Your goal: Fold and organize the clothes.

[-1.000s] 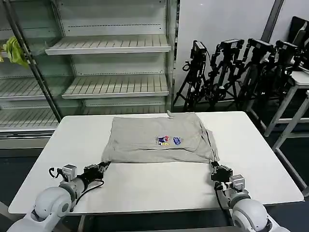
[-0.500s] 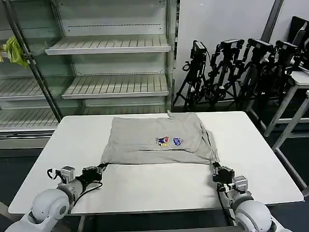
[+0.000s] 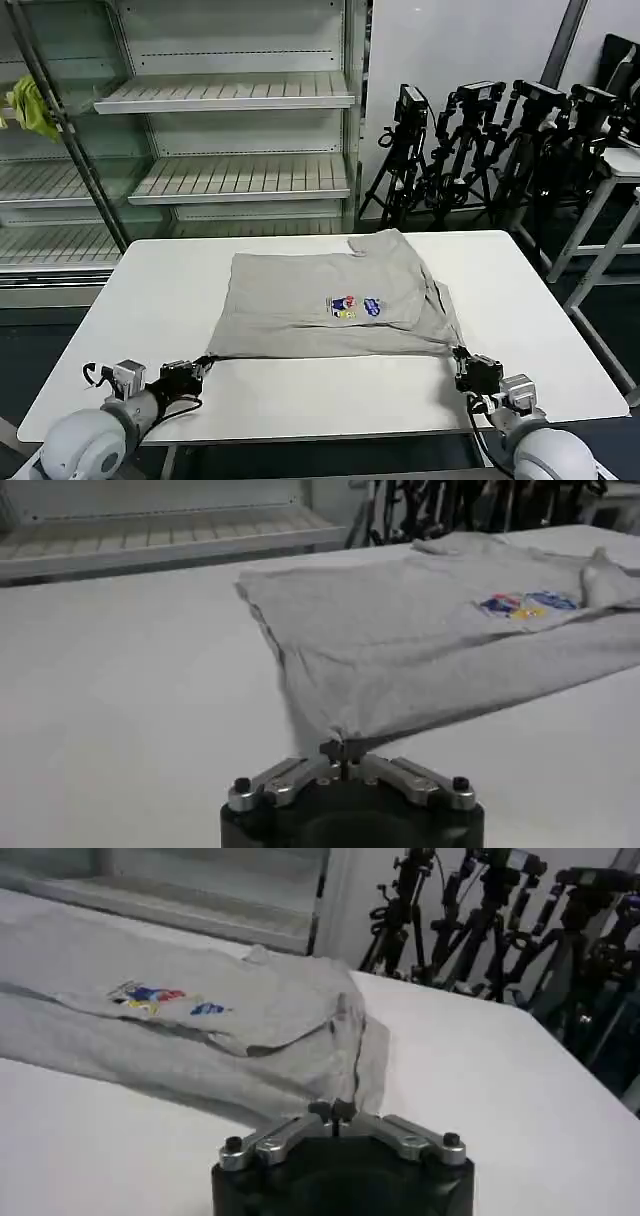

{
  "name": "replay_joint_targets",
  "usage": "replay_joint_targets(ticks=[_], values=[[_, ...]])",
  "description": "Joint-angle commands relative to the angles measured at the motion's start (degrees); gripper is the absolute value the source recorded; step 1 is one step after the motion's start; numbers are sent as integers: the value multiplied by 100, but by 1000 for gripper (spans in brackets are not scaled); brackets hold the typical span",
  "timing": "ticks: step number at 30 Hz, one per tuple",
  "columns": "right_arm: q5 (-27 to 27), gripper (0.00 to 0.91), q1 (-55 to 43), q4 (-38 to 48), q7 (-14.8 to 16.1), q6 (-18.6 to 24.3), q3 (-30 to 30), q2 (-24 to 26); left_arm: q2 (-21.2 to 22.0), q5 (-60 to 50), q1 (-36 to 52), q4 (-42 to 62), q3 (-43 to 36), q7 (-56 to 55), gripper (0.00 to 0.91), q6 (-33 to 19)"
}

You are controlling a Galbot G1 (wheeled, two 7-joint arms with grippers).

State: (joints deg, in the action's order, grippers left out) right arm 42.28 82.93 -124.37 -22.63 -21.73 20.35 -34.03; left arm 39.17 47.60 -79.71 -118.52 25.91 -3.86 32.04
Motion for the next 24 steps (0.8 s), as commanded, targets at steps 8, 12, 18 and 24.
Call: replay_joint_targets(ticks=[8,12,18,24], values=[[226,0,1397,-754,-354,-203,894,667,-817,377,-2163,-1388,1084,-236,40,59],[223,0,1812,-842,-429,-314,1213,785,-867,414,-2670,-1528,1397,-286,40,95],[223,0,2368,-935,-458,-387,1642,877,-844,391,-3360,-1678,1879,-302,40,98],[165,0,2772,-1053,-448,-441,1908,874,-756,265,-3689,-1764,2103,-303,40,95]])
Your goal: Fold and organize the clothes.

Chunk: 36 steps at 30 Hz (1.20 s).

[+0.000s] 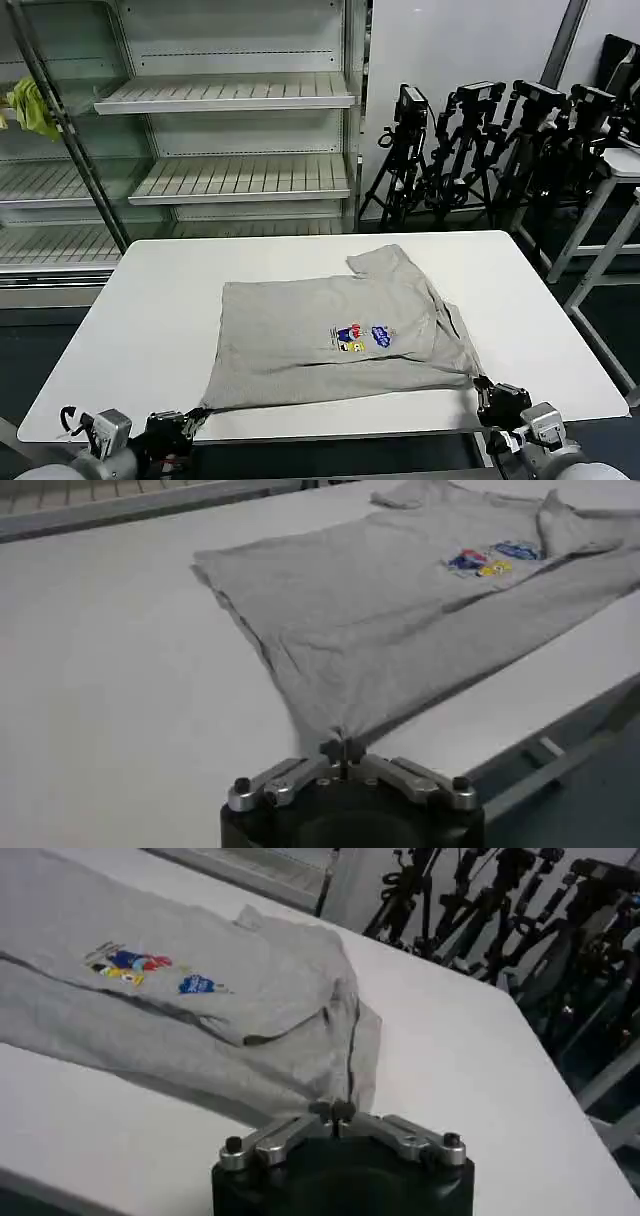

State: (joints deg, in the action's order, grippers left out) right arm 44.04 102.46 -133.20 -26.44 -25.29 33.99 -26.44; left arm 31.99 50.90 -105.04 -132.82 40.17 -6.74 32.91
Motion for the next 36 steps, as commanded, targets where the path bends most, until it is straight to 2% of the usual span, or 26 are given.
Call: replay_joint_targets(ticks=[1,9,16,17,18,19,31,36], values=[[-20,0,877,-170,-58,-74,602,122,-27,-83,-1174,-331,681,-9,40,5],[-110,0,1366,-331,-46,-86,988,114,65,-231,-1174,-291,599,12,40,-17],[-216,0,1373,-322,-87,-134,941,81,102,-278,-1107,-251,523,20,40,-23],[-224,60,1339,-313,-168,-169,918,90,102,-277,-1101,-250,526,10,71,6],[-215,907,1298,-318,-192,-231,898,95,105,-283,-1080,-244,522,4,202,10],[-216,907,1276,-327,-177,-240,899,94,115,-295,-1064,-244,510,-15,907,11],[-241,907,1202,-440,-150,-266,935,90,234,-440,-1130,-398,663,-108,907,14],[-81,907,758,-515,-190,-239,1004,30,343,-344,-907,-522,1036,-132,907,16]])
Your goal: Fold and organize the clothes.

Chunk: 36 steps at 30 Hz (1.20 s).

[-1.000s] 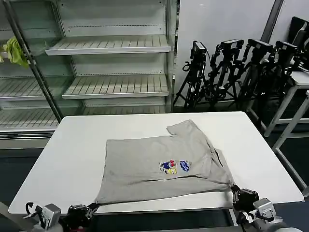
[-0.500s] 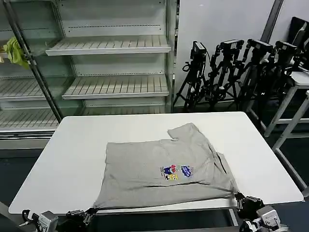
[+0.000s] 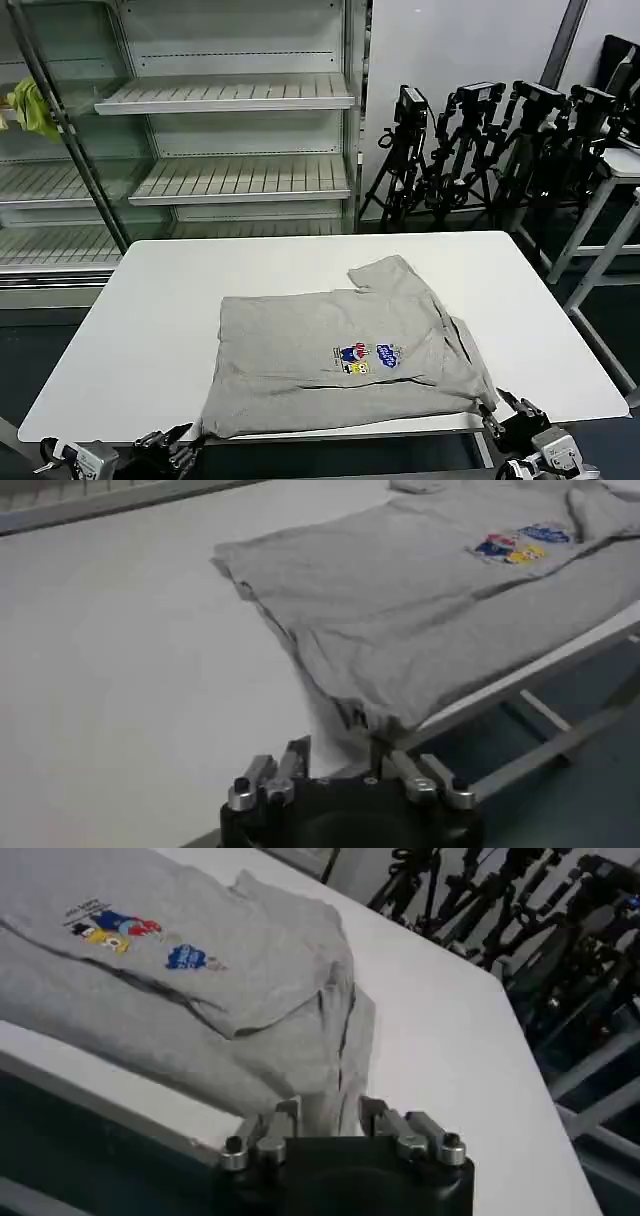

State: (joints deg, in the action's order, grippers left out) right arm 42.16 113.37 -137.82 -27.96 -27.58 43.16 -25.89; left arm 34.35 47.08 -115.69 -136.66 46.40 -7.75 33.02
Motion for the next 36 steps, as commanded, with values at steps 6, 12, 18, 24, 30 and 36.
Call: replay_joint_targets(ticks=[6,12,18,24,30,36], values=[[357,907,-1164,31,150,244,572,-262,356,454,1231,-115,853,-9,907,6],[55,907,-2586,676,840,577,-112,-260,510,402,2923,613,223,233,907,-1],[-230,907,-5656,2027,938,508,-2553,-822,62,159,3742,1647,-758,661,907,-205],[-209,907,-7736,3657,1258,541,-4343,-1558,-321,383,5095,2503,-2038,787,907,-328],[317,907,-9139,5062,1515,459,-5304,-2311,-131,412,6218,3018,-3165,840,907,-290],[601,907,-9620,6184,1920,382,-5562,-2988,230,495,6678,3119,-3523,793,907,-150]])
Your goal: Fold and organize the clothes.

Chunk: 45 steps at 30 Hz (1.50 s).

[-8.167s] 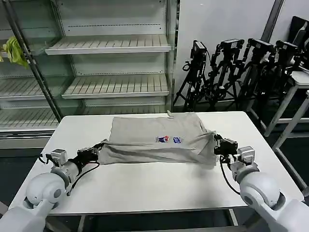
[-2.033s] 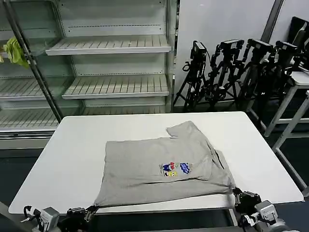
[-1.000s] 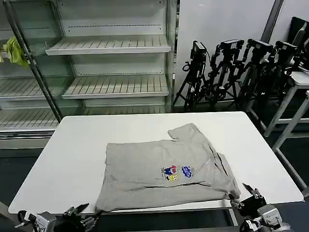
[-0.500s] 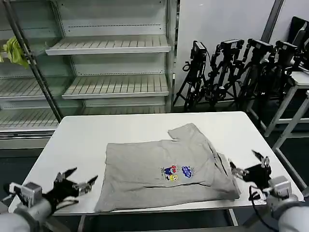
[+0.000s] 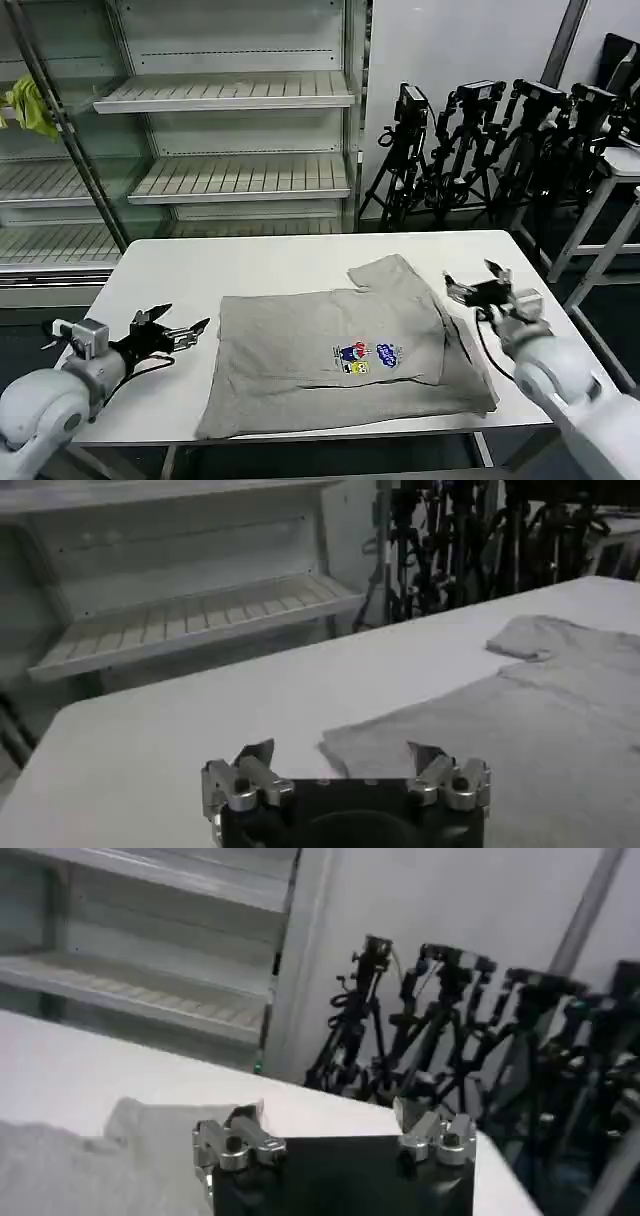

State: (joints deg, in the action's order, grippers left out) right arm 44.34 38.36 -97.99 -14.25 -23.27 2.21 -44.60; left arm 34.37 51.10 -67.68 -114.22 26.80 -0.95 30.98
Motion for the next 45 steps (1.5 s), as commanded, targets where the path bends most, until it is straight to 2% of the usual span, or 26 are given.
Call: replay_joint_targets(ticks=[1,6,11,18,21,22,24,45], values=[[394,907,-2148,2313,572,-106,-1465,-1225,282,92,1942,921,-1628,86,897,68],[375,907,-2189,2755,581,-178,-1473,-1585,358,46,2209,1181,-1936,87,897,202],[359,907,-2103,2744,446,-346,-1470,-1621,469,32,2434,1411,-2114,58,897,206],[182,907,-2010,2880,464,-266,-1416,-1669,644,-2,2470,1446,-2211,22,887,208],[130,907,-1975,2916,479,-217,-1380,-1660,690,-20,2443,1444,-2275,22,826,208],[118,907,-1968,2920,477,-211,-1366,-1658,701,-22,2440,1452,-2283,22,746,207],[110,907,-1940,2920,478,-202,-1330,-1643,735,-49,2452,1510,-2313,29,715,207],[-276,907,-1614,3143,557,45,-1072,-1843,967,-395,2843,2379,-2529,186,725,140]])
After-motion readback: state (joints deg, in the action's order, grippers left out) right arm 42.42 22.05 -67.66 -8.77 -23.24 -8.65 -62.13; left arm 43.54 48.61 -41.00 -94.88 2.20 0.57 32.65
